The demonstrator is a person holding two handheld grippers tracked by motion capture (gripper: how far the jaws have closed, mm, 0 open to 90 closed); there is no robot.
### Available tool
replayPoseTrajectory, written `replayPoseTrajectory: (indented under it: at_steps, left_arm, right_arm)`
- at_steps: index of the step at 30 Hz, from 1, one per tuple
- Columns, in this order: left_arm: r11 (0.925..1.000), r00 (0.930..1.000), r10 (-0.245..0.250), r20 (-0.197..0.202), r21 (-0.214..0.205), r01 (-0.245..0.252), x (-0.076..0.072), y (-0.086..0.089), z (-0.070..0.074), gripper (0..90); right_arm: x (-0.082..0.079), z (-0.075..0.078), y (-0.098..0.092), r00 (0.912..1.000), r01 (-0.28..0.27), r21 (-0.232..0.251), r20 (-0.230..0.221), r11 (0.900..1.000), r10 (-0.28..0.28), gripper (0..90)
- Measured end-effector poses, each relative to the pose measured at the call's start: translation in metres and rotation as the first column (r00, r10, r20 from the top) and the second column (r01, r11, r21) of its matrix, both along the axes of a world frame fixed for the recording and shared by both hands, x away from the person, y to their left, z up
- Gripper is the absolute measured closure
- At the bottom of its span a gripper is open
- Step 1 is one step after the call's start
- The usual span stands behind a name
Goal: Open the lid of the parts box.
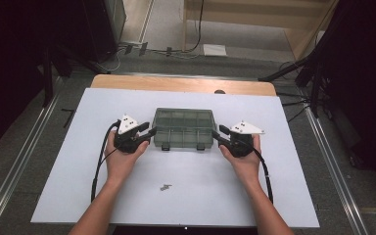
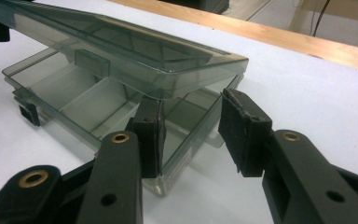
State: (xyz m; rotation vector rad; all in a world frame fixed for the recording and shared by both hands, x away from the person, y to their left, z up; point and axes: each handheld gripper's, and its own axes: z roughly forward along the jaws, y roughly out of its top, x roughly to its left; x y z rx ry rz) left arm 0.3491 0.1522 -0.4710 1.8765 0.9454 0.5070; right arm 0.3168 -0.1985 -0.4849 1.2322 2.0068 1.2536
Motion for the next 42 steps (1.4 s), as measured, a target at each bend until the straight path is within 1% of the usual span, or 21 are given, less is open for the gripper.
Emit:
replayPoseTrajectory:
  at_steps: [1, 4, 8, 12, 16, 18, 19, 20, 21, 23, 24, 26, 27, 28, 34, 35, 36, 42]
  left_arm:
    - [1.0, 1.0, -0.001, 0.002, 0.006, 0.001, 0.001, 0.0, 0.001, 61.3]
    - [1.0, 0.9999, 0.001, 0.011, 0.004, -0.001, 0.002, -0.001, 0.004, 61.8]
    - [1.0, 0.9998, 0.0, 0.022, 0.005, 0.0, 0.004, -0.002, 0.006, 62.0]
    - [1.0, 0.9994, 0.005, 0.033, -0.004, -0.005, 0.007, -0.003, 0.008, 62.0]
    - [0.9999, 0.9992, 0.012, 0.037, 0.004, -0.012, 0.009, -0.004, 0.009, 62.1]
    - [0.9999, 0.9993, 0.013, 0.036, -0.001, -0.013, 0.01, -0.005, 0.009, 62.2]
    - [0.9999, 0.9994, 0.016, 0.032, 0.005, -0.016, 0.011, -0.006, 0.01, 66.2]
    - [0.9999, 0.9994, 0.016, 0.031, 0.002, -0.016, 0.011, -0.006, 0.01, 66.5]
    - [0.9997, 0.9994, 0.019, 0.029, -0.013, -0.019, 0.012, -0.007, 0.01, 66.5]
    - [0.9994, 0.9994, 0.024, 0.024, -0.027, -0.024, 0.013, -0.007, 0.011, 66.6]
    - [0.9992, 0.9995, 0.025, 0.02, -0.03, -0.025, 0.014, -0.007, 0.012, 66.6]
    - [0.9989, 0.9993, 0.032, 0.019, -0.034, -0.032, 0.015, -0.008, 0.012, 66.8]
    - [0.9989, 0.9993, 0.032, 0.02, -0.036, -0.031, 0.016, -0.008, 0.012, 70.7]
    - [0.9988, 0.9992, 0.036, 0.02, -0.034, -0.035, 0.016, -0.009, 0.013, 70.9]
    - [0.999, 0.9986, 0.036, 0.04, -0.027, -0.035, 0.019, -0.01, 0.014, 71.2]
    - [0.9989, 0.9984, 0.039, 0.041, -0.026, -0.038, 0.019, -0.011, 0.014, 71.9]
    - [0.9989, 0.9983, 0.04, 0.042, -0.025, -0.039, 0.02, -0.011, 0.015, 75.5]
    - [0.9992, 0.9975, 0.04, 0.059, -0.009, -0.039, 0.024, -0.011, 0.016, 75.8]
  right_arm:
    - [0.001, 0.001, 0.001, 1.0, 0.001, -0.007, 0.007, 1.0, -0.001, 62.3]
    - [0.004, 0.001, 0.003, 0.9999, 0.0, -0.014, 0.014, 0.9999, 0.0, 63.5]
    - [0.008, 0.002, 0.005, 0.9996, 0.008, -0.004, 0.027, 1.0, -0.008, 65.5]
    - [0.011, 0.003, 0.006, 0.999, 0.009, -0.007, 0.043, 0.9999, -0.009, 68.2]
    - [0.014, 0.005, 0.006, 0.9986, 0.012, 0.004, 0.051, 0.9999, -0.012, 69.5]
    - [0.015, 0.005, 0.006, 0.9986, 0.014, 0.005, 0.05, 0.9999, -0.014, 69.8]
    - [0.016, 0.005, 0.006, 0.9986, 0.014, 0.003, 0.052, 0.9999, -0.014, 70.0]
    - [0.017, 0.005, 0.005, 0.9986, 0.015, 0.005, 0.051, 0.9999, -0.015, 70.2]
    - [0.017, 0.006, 0.005, 0.9985, 0.018, 0.006, 0.051, 0.9998, -0.018, 70.4]
    - [0.018, 0.008, 0.005, 0.9983, 0.021, 0.008, 0.054, 0.9997, -0.022, 70.8]
    - [0.019, 0.009, 0.004, 0.9979, 0.022, 0.005, 0.061, 0.9998, -0.022, 70.9]
    - [0.02, 0.01, 0.005, 0.9978, 0.023, 0.006, 0.062, 0.9997, -0.023, 71.1]
    - [0.021, 0.011, 0.006, 0.9978, 0.022, 0.005, 0.063, 0.9997, -0.022, 71.2]
    - [0.022, 0.012, 0.006, 0.9972, 0.022, -0.003, 0.071, 0.9998, -0.022, 71.2]
    - [0.026, 0.016, 0.009, 0.9966, 0.029, -0.002, 0.078, 0.9996, -0.029, 72.0]
    - [0.026, 0.016, 0.009, 0.9965, 0.032, -0.003, 0.077, 0.9995, -0.032, 72.1]
    - [0.027, 0.016, 0.009, 0.9959, 0.032, -0.005, 0.085, 0.9995, -0.032, 72.3]
    - [0.031, 0.019, 0.01, 0.9955, 0.045, 0.001, 0.084, 0.999, -0.045, 72.9]
